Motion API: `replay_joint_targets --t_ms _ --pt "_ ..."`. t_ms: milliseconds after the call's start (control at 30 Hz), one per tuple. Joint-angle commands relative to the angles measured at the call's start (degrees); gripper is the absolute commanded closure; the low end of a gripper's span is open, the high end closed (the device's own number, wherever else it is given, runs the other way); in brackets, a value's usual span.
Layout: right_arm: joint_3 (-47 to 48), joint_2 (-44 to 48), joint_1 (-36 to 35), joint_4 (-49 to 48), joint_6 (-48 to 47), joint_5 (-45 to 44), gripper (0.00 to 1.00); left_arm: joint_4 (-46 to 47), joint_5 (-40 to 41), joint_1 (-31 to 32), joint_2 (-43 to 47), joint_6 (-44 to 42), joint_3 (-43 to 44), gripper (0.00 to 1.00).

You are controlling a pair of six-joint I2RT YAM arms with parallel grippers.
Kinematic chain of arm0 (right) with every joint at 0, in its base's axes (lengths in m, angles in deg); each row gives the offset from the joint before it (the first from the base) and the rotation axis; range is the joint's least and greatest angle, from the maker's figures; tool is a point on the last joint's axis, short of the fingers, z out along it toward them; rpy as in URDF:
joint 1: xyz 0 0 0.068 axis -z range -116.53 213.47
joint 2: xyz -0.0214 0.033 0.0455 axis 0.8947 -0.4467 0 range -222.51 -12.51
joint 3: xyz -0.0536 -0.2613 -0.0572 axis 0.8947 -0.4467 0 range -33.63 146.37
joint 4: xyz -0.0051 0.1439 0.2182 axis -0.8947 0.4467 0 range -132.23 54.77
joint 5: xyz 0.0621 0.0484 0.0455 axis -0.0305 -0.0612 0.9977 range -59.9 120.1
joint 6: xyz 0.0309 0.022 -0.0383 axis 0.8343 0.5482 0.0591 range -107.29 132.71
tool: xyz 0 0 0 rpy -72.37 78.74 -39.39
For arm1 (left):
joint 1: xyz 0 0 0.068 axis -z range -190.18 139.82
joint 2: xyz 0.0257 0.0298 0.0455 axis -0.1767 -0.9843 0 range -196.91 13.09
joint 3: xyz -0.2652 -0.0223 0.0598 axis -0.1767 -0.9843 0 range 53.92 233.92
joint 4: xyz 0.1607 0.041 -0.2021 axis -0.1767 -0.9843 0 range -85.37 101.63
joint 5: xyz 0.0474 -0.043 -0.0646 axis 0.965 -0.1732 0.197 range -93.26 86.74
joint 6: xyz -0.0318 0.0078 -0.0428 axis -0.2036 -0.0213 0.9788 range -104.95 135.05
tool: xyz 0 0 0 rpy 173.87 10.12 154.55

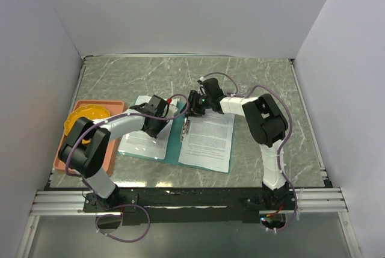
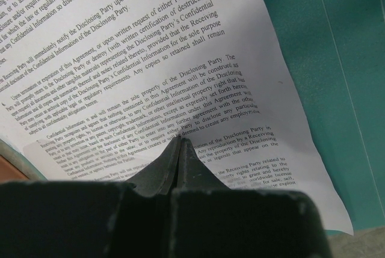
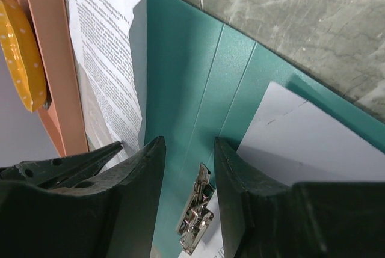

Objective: Put the files into the folder

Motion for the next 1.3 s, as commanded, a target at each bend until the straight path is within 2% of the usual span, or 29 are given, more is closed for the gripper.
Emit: replay_joint_targets --t_ms 0,433,1267 --pt "-1.9 4.6 0.2 -4.0 0.6 1.6 0.55 0.3 0.6 -0.4 2.4 -0.4 1.0 0.99" --pt "-7.2 6.0 1.2 -15.7 6.7 5.6 0.57 0.0 0.8 -0.5 2.8 -0.3 1.2 0.99" --pt "-13.8 11.9 0.4 -19.6 10.0 6.8 0.60 0.1 1.5 -0.5 3.7 -0.2 1.4 0.99"
